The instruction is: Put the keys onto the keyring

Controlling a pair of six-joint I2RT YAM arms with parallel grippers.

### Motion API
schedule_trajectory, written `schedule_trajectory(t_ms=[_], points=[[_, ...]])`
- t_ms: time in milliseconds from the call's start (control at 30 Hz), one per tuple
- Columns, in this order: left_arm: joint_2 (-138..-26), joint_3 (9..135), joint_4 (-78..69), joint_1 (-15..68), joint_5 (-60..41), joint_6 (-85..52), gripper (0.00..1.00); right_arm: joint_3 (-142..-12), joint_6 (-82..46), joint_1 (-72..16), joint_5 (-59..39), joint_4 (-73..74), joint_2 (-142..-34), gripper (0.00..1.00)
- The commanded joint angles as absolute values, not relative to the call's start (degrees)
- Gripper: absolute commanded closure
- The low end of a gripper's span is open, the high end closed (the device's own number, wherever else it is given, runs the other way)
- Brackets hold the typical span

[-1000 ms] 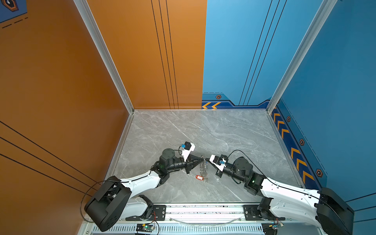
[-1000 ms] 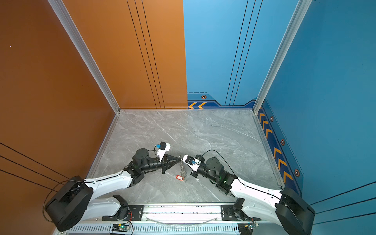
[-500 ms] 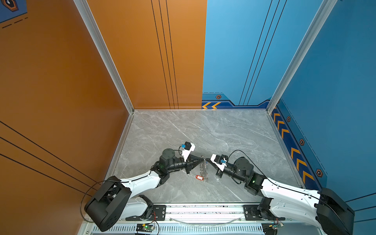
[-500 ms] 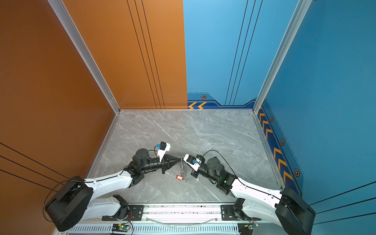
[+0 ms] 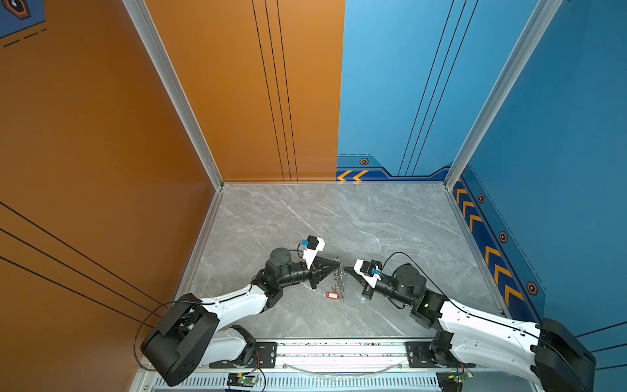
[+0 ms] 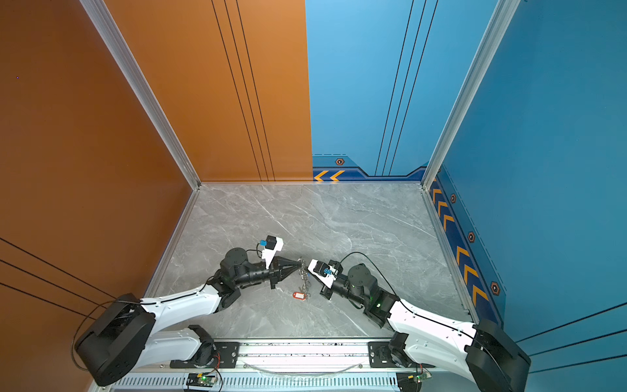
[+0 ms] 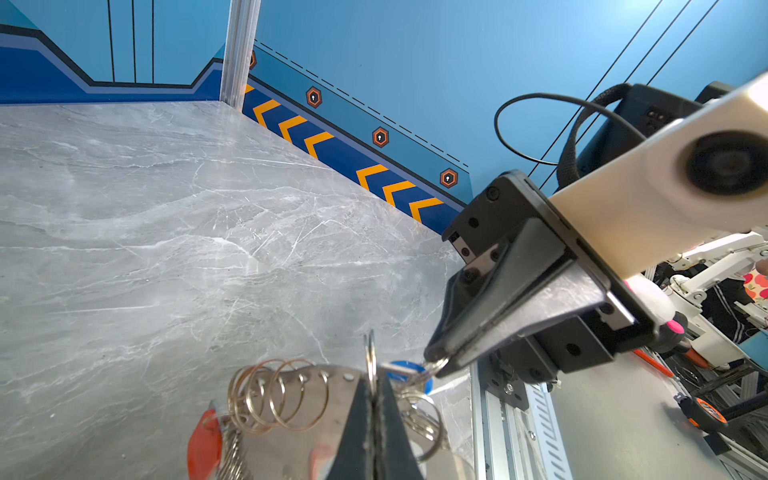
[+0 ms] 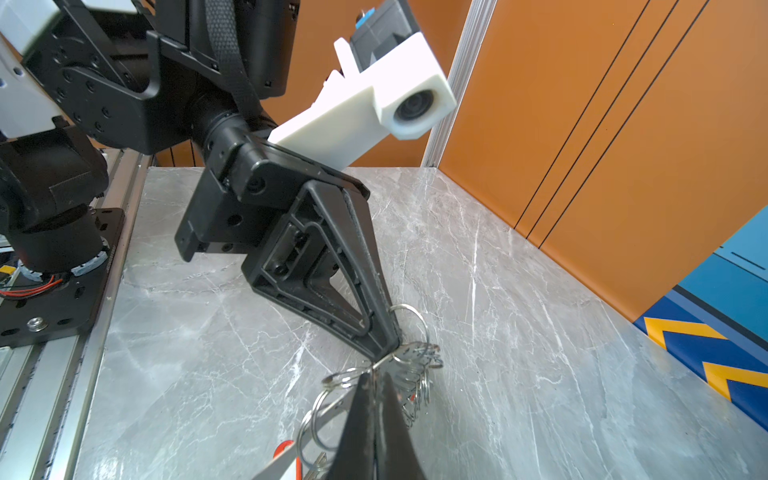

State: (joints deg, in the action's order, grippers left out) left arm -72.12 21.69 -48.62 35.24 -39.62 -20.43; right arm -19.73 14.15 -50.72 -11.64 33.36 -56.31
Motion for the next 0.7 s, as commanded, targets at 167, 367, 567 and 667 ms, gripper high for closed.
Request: schedule_trajectory(t_ms=[167,367,567,667], points=[[-71.9,21.7,-51.2,35.1,-40.9,-19.6,1.0,-20.3,16.4,-50.7,-8.7,31.9,-56.1,1.0],[-72.5,22.2,-51.1,35.4,-42.2,-19.8,1.0,-20.8,17.4,-50.7,-7.8,32.7,-57.1,1.0],[-73.3,22.6,-51.2,35.8,-43.0,-20.0,1.0,-21.1,17.9,-50.8,-7.7,32.6,-57.0,1.0],[-73.8,22.9,-51.2,35.8,-43.1,-20.1,1.0,-21.3,18.0,-50.8,-8.2,32.6,-56.7,1.0]])
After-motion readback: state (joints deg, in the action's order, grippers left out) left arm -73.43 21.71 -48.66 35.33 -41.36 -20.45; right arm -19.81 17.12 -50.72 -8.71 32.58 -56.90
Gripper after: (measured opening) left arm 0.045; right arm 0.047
